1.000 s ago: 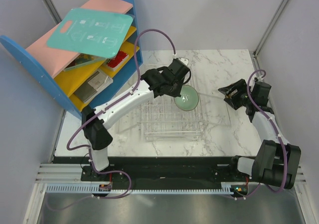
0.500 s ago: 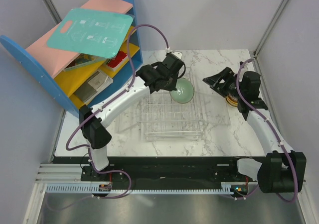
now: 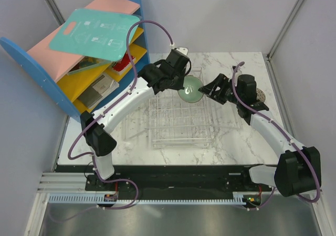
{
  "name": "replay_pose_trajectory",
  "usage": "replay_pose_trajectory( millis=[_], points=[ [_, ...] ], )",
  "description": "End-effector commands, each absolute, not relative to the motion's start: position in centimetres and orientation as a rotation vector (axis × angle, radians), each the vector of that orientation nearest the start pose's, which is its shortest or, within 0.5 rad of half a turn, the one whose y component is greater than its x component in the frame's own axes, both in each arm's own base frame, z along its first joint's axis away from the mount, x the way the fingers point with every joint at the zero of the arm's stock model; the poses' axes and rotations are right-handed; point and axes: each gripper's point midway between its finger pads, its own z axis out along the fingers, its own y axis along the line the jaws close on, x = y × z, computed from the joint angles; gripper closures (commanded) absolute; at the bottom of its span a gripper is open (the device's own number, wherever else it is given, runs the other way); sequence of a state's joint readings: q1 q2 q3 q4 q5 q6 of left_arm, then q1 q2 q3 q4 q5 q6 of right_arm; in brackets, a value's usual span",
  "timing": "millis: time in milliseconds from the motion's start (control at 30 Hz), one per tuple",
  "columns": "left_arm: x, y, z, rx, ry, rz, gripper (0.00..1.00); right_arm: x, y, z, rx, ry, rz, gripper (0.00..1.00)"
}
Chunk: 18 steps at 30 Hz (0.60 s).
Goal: Unload the bowls from the dish rack
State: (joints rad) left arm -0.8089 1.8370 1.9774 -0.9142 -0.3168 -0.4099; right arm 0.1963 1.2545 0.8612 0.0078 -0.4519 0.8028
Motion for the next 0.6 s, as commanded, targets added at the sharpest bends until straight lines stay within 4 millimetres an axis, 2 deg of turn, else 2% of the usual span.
replay_pose_trajectory(
  millis=[0, 133, 267, 400, 467, 533, 567],
  points=[
    [35.6, -32.1, 32.7, 0.253, 2.136, -0.406, 0.98, 36.0, 18.5, 23.2, 0.257, 2.003, 1.064, 0.25],
    [35.2, -32.2, 32.7, 0.264, 2.140, -0.424, 0.98, 36.2, 19.0, 22.5, 0.263, 2.019, 1.044, 0.29],
    [35.0, -31.8, 32.9, 0.269, 2.136, -0.421, 0.98, 36.4, 19.4, 22.0, 0.265, 2.027, 1.024, 0.56],
    [34.9, -31.7, 33.0, 0.278, 2.132, -0.419, 0.98, 36.6, 19.7, 22.0, 0.253, 2.031, 1.023, 0.68],
    [34.8, -31.7, 32.6, 0.285, 2.140, -0.415, 0.98, 36.7, 19.7, 22.0, 0.252, 2.030, 1.021, 0.85],
    [34.7, -31.7, 32.3, 0.299, 2.145, -0.413, 0.98, 36.7, 19.8, 22.2, 0.246, 2.024, 1.017, 0.98],
    [34.6, -31.7, 32.2, 0.305, 2.149, -0.412, 0.98, 36.8, 19.7, 22.5, 0.243, 2.016, 1.015, 1.00]
  ],
)
